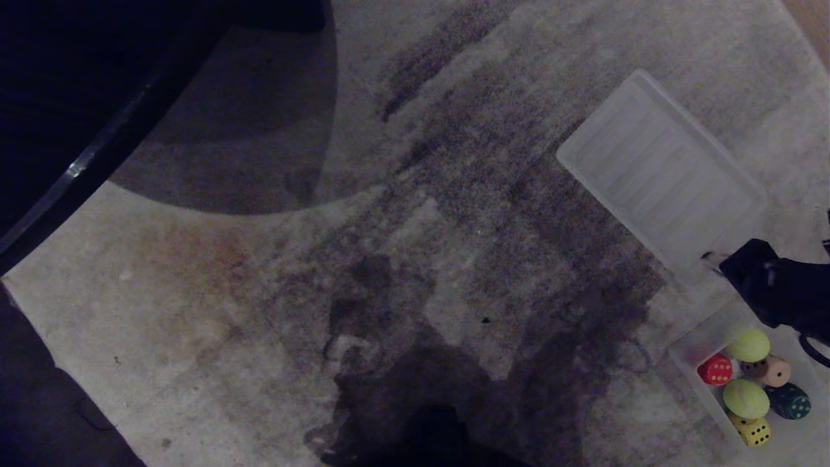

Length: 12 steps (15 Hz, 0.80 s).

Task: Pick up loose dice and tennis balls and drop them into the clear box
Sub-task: Close the lid

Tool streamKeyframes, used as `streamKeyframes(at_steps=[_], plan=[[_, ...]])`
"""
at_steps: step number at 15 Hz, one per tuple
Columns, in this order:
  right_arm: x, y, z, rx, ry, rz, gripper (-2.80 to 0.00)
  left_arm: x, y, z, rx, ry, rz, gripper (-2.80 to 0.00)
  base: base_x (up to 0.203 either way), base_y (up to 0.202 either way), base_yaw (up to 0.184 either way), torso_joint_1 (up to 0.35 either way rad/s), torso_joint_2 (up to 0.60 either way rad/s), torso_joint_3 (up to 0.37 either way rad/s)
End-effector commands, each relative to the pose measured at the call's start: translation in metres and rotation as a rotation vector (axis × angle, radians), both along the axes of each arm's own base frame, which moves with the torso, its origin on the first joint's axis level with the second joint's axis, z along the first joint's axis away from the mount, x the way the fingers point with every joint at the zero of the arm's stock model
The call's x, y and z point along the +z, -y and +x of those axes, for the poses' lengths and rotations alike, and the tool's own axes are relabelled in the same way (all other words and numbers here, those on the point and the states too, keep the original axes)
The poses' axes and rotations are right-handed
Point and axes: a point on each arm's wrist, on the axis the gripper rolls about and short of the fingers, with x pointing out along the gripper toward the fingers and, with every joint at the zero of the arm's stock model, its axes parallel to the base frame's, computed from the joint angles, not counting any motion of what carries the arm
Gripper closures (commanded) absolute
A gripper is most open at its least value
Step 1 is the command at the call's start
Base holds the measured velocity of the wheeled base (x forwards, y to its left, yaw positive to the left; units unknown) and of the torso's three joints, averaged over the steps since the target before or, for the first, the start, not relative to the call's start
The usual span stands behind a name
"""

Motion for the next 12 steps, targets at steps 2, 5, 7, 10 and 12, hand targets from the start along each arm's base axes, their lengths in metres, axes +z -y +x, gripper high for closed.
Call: streamKeyframes(at_steps=[2, 5, 7, 10, 12], plan=[[0.023, -0.017, -0.1, 0.069, 0.084, -0.131, 0.0, 0.0, 0.0, 0.0, 0.001, -0.003, -0.001, 0.0, 0.0, 0.0, 0.0, 0.0, 0.0, 0.0], [0.005, -0.025, -0.165, 0.12, 0.054, -0.25, 0.0, 0.0, 0.0, 0.0, 0.001, -0.003, -0.001, 0.0, 0.0, 0.0, 0.0, 0.0, 0.0, 0.0], [-0.014, -0.028, -0.2, 0.145, 0.012, -0.311, 0.0, 0.0, 0.0, 0.0, 0.001, -0.003, -0.001, 0.0, 0.0, 0.0, 0.0, 0.0, 0.0, 0.0], [-0.046, -0.03, -0.233, 0.173, -0.084, -0.366, 0.0, 0.0, 0.0, 0.0, 0.001, -0.003, -0.001, 0.0, 0.0, 0.0, 0.0, 0.0, 0.0, 0.0], [-0.061, -0.03, -0.241, 0.195, -0.141, -0.409, 0.0, 0.0, 0.0, 0.0, 0.001, -0.003, -0.001, 0.0, 0.0, 0.0, 0.0, 0.0, 0.0, 0.0]])
